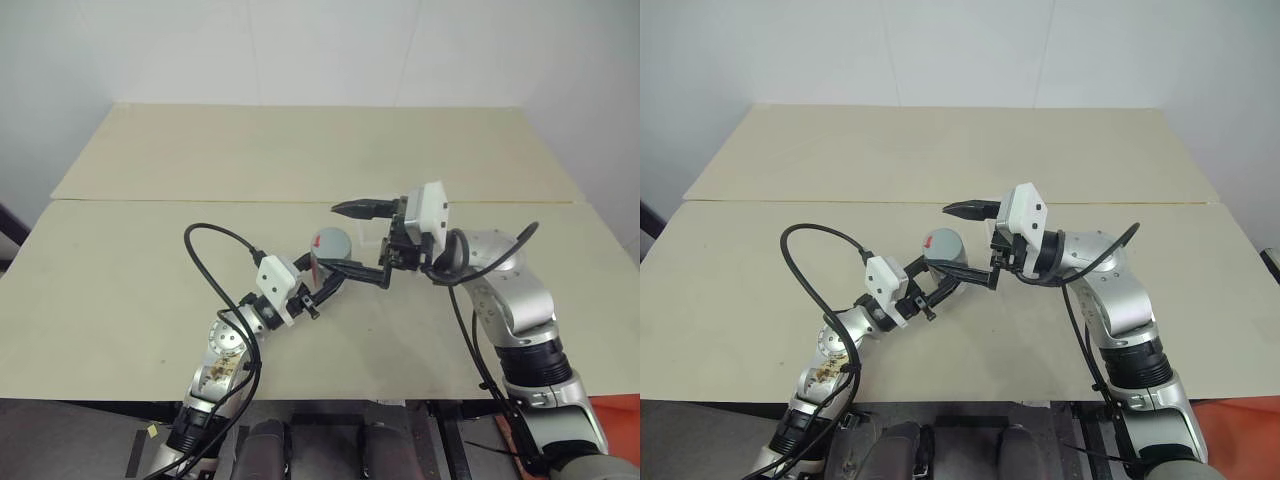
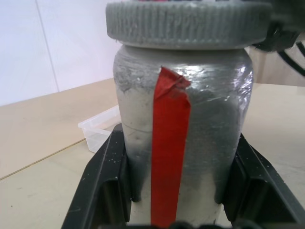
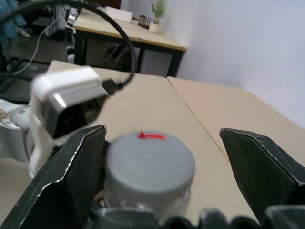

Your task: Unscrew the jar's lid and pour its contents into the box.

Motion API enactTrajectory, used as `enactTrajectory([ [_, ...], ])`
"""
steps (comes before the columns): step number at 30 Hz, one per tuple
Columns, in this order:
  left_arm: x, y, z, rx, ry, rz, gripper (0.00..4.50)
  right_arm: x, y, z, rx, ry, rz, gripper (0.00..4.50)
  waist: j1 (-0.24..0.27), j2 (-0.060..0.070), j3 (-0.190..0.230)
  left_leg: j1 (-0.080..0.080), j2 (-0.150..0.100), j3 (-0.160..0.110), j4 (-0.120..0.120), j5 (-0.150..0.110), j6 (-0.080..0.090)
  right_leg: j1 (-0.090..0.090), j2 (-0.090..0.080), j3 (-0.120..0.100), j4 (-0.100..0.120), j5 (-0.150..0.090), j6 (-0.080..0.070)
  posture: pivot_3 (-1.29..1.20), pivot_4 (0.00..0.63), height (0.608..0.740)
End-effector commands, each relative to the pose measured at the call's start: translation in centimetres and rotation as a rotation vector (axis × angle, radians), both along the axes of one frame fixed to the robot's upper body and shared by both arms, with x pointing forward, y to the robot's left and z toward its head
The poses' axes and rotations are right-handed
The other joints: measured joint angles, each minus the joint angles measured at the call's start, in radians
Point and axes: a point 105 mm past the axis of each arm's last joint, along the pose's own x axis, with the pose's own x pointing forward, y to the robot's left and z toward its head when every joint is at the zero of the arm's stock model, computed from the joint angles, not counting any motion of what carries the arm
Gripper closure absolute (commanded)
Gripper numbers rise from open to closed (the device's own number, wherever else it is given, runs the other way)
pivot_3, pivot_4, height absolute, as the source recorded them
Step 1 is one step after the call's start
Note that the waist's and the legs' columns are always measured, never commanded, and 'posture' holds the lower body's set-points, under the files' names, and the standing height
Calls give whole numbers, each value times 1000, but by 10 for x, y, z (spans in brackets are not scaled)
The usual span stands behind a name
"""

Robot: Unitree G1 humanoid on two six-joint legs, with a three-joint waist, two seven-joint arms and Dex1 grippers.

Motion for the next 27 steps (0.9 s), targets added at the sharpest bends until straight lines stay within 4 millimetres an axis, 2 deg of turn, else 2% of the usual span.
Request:
enactTrajectory([
  [1,-4,-1,12,-19,-61,-7,2522,1,-6,10,4,-51,-18,38,0,0,0,0,0,0,0,0,0,0,0,0,0,0,0,0,150,740],
  [17,-4,0,10,-12,-55,-10,2522,-5,-23,9,-23,-53,-50,38,0,0,0,0,0,0,0,0,0,0,0,0,0,0,0,0,150,740],
  [20,-5,0,10,-13,-56,-10,2522,-11,-27,11,-13,-42,-31,38,1,0,0,0,0,0,0,0,0,0,0,0,0,0,0,0,150,740],
  [27,-4,0,11,-15,-57,-13,2522,-23,-21,12,-6,5,19,38,-2,0,0,0,0,0,0,0,0,0,0,0,0,0,0,0,150,740],
])
